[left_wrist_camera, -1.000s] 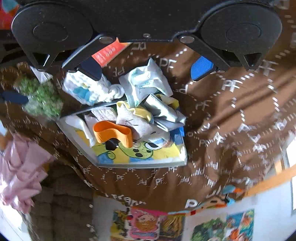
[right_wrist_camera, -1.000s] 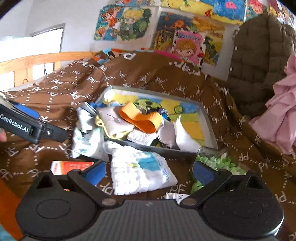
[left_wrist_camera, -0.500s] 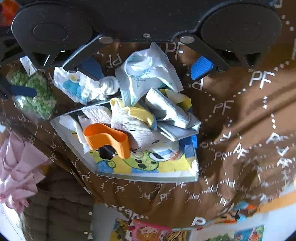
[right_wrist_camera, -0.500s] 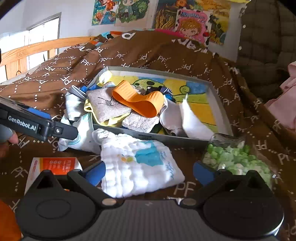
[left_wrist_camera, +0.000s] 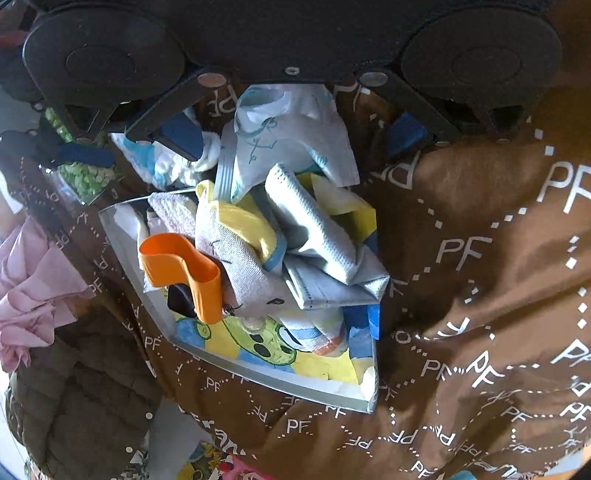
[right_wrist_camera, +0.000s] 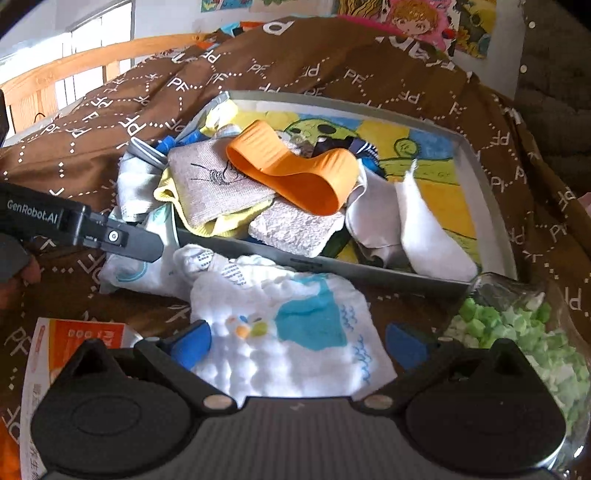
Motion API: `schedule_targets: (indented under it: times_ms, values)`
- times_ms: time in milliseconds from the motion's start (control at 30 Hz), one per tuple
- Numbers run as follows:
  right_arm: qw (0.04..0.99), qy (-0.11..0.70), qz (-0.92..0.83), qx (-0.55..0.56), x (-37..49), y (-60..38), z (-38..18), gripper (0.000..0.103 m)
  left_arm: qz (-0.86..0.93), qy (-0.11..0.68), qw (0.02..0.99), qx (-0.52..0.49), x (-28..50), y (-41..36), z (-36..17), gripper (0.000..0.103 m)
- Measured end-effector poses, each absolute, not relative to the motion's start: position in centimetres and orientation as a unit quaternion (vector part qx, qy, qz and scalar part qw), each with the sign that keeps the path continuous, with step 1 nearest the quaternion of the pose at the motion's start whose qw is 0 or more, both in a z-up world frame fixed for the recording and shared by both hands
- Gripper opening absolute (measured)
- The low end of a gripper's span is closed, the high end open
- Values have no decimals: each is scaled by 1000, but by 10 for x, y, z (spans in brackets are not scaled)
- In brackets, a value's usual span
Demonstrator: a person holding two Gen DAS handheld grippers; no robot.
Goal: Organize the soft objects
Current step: 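Grasp a white printed cloth with the left tool while the right tool grasps a white towel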
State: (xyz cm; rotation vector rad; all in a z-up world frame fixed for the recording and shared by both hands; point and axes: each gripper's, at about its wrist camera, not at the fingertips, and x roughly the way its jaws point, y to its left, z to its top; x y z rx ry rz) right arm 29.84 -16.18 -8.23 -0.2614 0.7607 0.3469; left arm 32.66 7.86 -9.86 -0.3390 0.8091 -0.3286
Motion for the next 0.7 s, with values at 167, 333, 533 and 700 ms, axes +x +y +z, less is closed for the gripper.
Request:
schedule_targets:
  times_ms: [167, 333, 533, 700]
  values:
    - [899, 382, 170, -131, 304, -158, -88, 103, -156, 394, 891, -161, 328, 79, -99, 93]
    - [896, 394, 173, -107, 307, -159, -91, 102, -143, 401, 892, -152, 328, 78, -97, 67]
    - [893, 402, 179, -90, 305, -158, -93, 95, -155, 401, 888, -164, 327, 79, -99, 56]
    - [893, 402, 183, -90, 303, -156, -92, 85, -156, 400, 889, -157, 324, 75, -95, 52]
